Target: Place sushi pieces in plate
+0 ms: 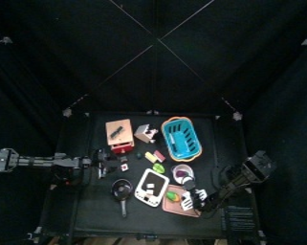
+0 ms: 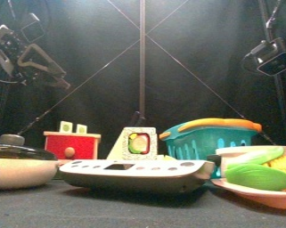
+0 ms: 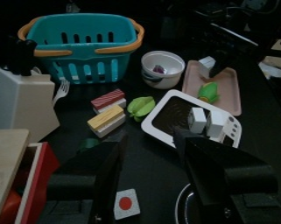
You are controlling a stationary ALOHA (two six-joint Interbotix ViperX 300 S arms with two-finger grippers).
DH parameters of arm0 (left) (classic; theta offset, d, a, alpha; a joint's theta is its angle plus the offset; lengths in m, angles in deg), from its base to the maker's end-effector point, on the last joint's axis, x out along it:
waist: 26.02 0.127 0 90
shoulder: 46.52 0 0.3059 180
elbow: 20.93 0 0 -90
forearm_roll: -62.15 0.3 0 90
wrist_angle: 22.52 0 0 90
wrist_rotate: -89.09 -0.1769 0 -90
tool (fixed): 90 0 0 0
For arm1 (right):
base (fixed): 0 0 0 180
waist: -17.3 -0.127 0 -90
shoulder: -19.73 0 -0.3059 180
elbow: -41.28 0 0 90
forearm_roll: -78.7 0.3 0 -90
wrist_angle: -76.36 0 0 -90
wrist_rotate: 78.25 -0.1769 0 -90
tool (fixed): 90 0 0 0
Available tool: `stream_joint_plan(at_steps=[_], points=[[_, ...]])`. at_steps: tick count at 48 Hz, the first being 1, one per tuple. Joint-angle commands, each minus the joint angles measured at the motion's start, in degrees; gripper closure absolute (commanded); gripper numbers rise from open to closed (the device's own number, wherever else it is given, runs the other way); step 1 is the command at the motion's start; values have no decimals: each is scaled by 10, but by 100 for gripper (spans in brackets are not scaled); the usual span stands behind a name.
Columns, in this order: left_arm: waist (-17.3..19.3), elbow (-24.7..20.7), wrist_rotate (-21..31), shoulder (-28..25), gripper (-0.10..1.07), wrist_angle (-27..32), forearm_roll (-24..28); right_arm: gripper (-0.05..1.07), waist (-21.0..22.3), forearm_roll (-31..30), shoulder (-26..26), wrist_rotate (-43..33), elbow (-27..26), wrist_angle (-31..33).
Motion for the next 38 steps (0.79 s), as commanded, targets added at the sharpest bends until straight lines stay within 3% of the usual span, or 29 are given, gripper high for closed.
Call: stream_joint_plan(at_steps=[1, 26, 38], points=[[1, -7, -1, -1, 14, -2, 2, 33, -2, -3, 1, -3, -11, 1], [1, -7, -1, -1, 14, -2, 2, 4, -1, 18, -12, -3, -11, 4], [1, -7, -1, -1, 14, -2, 2, 1, -2, 17, -10, -1, -12, 4]])
